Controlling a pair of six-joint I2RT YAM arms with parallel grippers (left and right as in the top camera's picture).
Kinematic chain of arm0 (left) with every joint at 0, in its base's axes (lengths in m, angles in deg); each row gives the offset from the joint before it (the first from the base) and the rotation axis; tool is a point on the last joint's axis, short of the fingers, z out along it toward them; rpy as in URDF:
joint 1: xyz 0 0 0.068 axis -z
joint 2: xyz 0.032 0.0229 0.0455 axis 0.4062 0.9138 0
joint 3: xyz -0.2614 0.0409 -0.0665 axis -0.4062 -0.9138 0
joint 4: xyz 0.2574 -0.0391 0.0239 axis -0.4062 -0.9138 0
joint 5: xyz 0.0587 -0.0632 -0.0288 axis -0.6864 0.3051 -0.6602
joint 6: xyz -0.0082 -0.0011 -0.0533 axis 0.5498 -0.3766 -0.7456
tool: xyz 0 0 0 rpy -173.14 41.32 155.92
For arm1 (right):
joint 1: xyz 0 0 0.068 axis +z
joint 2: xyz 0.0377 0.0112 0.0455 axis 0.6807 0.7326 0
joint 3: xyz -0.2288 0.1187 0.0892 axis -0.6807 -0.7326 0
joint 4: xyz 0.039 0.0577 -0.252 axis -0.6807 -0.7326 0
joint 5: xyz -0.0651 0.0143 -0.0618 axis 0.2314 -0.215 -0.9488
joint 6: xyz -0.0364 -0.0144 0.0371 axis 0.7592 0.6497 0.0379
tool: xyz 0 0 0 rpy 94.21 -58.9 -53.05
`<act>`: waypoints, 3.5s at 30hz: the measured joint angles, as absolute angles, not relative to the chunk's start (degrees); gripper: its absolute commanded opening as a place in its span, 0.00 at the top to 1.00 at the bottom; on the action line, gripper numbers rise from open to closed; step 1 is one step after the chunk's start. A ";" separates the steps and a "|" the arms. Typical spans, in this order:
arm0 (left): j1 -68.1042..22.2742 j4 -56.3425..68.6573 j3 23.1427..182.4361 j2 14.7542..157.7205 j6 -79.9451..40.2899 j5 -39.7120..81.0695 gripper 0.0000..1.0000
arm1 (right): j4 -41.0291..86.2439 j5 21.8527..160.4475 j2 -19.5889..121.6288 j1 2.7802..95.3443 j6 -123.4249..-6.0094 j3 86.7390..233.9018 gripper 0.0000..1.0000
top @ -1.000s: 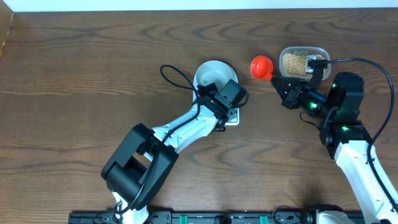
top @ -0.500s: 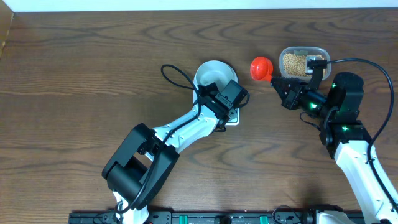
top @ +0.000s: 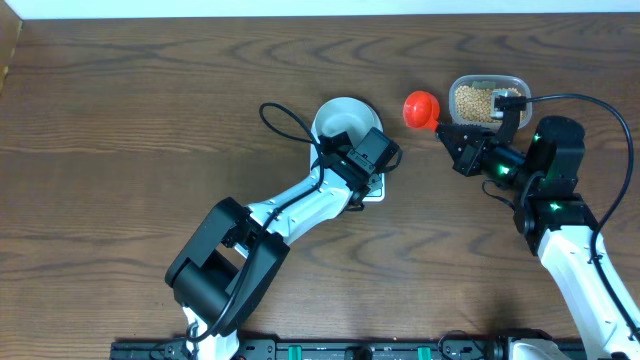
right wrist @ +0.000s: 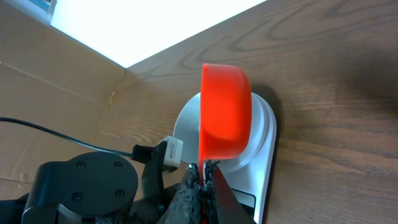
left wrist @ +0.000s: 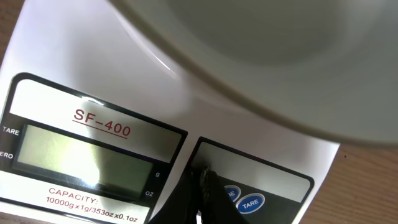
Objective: Scoop item into bowl and weigh 50g on scale
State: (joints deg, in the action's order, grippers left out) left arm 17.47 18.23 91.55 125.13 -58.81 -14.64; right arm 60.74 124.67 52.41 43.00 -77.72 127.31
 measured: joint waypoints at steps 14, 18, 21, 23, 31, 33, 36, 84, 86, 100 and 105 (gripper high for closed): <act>17.47 18.26 91.80 125.39 -59.44 -14.82 0.93 | 60.76 124.60 52.41 43.00 -77.72 127.31 0.99; 17.47 18.26 91.80 125.39 -59.49 -14.82 0.93 | 60.76 124.41 52.41 43.00 -77.70 127.31 0.99; 17.47 18.26 91.80 125.39 -59.49 -14.80 0.93 | 60.76 124.27 52.41 43.00 -77.70 127.31 0.99; 17.47 18.26 91.80 125.39 -59.51 -14.80 0.93 | 60.74 124.23 52.41 43.00 -77.70 127.31 0.99; 17.47 18.34 91.80 125.39 -59.71 -14.60 0.93 | 60.76 124.21 52.41 43.00 -77.70 127.31 0.99; 17.51 18.78 91.80 125.44 -59.66 -14.66 0.93 | 60.76 124.21 52.41 43.00 -77.70 127.31 0.99; 17.57 19.48 91.80 125.50 -59.64 -14.82 0.93 | 60.76 124.21 52.41 43.00 -77.70 127.31 0.99; 17.77 19.28 91.95 125.61 -59.62 -14.53 0.93 | 60.65 122.81 52.41 43.00 -77.33 127.31 0.99; 17.77 19.28 91.95 125.61 -59.31 -14.53 0.93 | 60.43 122.72 52.41 43.00 -77.33 127.31 0.99; 18.08 16.90 92.21 125.44 -58.57 -13.70 0.94 | 61.13 122.68 52.41 42.91 -77.33 127.31 0.99; 18.71 17.27 92.21 125.42 -58.48 -13.27 0.93 | 61.65 122.48 52.41 41.79 -77.33 127.31 0.99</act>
